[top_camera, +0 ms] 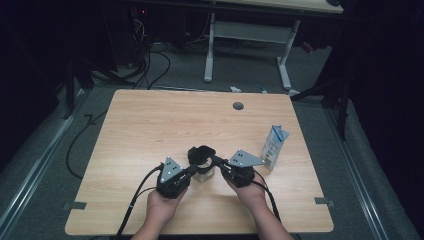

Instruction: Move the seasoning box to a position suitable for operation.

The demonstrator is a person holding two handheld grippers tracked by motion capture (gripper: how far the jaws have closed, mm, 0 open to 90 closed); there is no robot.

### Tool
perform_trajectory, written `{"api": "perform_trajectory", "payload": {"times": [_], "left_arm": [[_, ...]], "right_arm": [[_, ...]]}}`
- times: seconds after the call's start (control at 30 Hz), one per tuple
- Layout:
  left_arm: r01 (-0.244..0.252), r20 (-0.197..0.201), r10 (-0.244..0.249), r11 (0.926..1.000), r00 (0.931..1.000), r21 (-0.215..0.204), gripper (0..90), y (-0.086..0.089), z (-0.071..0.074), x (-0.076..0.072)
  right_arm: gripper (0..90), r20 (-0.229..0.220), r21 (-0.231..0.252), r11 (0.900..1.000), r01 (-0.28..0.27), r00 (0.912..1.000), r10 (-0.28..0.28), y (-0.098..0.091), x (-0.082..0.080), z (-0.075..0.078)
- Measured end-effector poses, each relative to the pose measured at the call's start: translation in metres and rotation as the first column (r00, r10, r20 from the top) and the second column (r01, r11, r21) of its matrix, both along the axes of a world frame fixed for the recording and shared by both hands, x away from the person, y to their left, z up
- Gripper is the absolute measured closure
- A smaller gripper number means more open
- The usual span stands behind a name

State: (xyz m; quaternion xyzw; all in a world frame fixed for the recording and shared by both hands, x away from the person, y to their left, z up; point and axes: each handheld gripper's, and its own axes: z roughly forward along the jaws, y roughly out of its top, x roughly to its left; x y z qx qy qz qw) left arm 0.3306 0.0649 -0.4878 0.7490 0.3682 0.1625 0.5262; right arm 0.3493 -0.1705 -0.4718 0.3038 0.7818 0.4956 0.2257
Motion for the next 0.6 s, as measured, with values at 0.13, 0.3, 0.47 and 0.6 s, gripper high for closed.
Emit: {"api": "perform_trajectory", "payload": {"times": [0.13,0.3,0.47,0.6], "left_arm": [[0.003,0.007,-0.003,1.0,1.0,0.001,87.2,-0.002,0.002,0.001],[0.002,0.012,-0.002,1.0,0.9999,0.0,87.3,-0.003,0.005,0.002],[0.002,0.021,-0.002,1.0,0.9998,0.002,87.4,-0.005,0.009,0.006],[-0.008,0.032,0.008,1.0,0.9995,-0.002,87.3,-0.005,0.013,0.008]], "right_arm": [[89.4,-0.014,-0.001,0.9999,-0.013,0.9998,0.013,0.001,0.001,-0.002],[89.0,-0.032,-0.015,0.9995,-0.026,0.9992,0.026,0.006,0.0,-0.006],[89.1,-0.037,-0.021,0.9994,-0.029,0.9989,0.028,0.008,-0.003,-0.009],[89.1,-0.033,-0.018,0.9995,-0.027,0.9991,0.027,0.008,-0.005,-0.01]]}}
